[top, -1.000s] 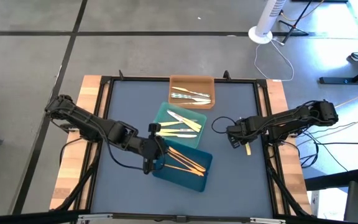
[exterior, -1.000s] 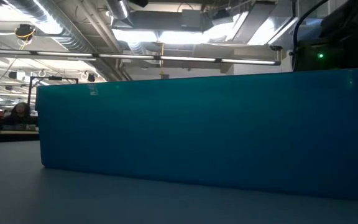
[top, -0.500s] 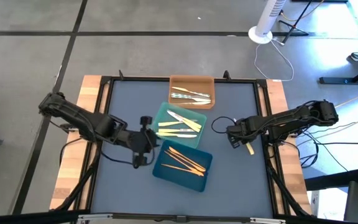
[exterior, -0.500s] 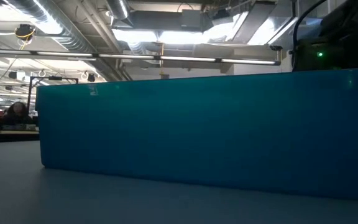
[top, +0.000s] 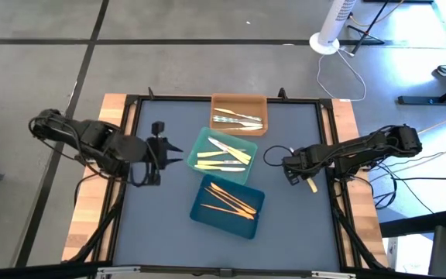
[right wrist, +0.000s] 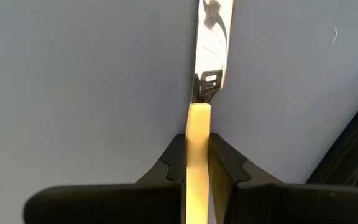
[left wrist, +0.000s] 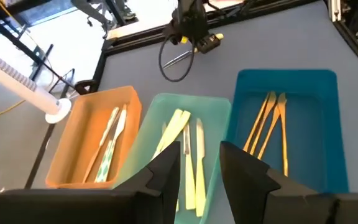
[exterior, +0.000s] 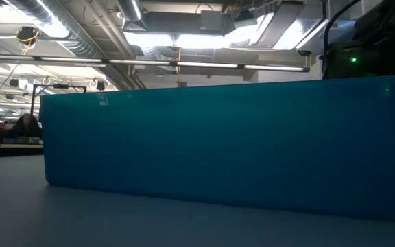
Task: Sort silverware by color (type)
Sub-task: Put the yellow knife into the green bin
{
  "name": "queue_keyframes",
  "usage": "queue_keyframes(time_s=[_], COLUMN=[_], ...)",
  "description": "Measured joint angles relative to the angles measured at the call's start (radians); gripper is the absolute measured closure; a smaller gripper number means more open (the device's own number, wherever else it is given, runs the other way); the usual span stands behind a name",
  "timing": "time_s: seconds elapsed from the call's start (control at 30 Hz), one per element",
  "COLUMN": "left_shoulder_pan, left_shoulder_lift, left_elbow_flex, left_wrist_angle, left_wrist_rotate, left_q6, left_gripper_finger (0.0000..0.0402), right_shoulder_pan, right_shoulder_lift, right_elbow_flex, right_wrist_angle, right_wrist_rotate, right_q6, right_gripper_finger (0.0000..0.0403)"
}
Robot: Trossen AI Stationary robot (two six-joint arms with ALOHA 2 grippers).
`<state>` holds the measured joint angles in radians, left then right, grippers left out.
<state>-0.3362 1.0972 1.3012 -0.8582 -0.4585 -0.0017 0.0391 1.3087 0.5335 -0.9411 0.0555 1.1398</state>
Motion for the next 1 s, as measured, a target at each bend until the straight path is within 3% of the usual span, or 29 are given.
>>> queue_keyframes(time_s=[0.2,0.67,1.0], left_shoulder_pan=[0.039,0.116,0.116], left_shoulder_lift=[-0.146,-0.577,-0.798], left_elbow_flex=[-0.184,-0.846,-1.126], left_wrist_angle=[0.128,0.556,0.74], left_wrist_rotate=[0.003,0.062,0.068], left_q6=[0.006,-0.031,-0.041], left_gripper_finger=[0.0296,0.0296,0.0296], right_shoulder_pan=[0.0,0.0,0.001], right_shoulder_lift=[0.0,0.002,0.002], right_elbow_flex=[0.0,0.084,0.245], right_wrist_angle=[0.0,-0.019,-0.145], right_wrist_rotate=[0.0,-0.007,-0.044], right_q6=[-0.025,-0.164,-0.207], right_gripper_finger=[0.0383,0.0386,0.0388])
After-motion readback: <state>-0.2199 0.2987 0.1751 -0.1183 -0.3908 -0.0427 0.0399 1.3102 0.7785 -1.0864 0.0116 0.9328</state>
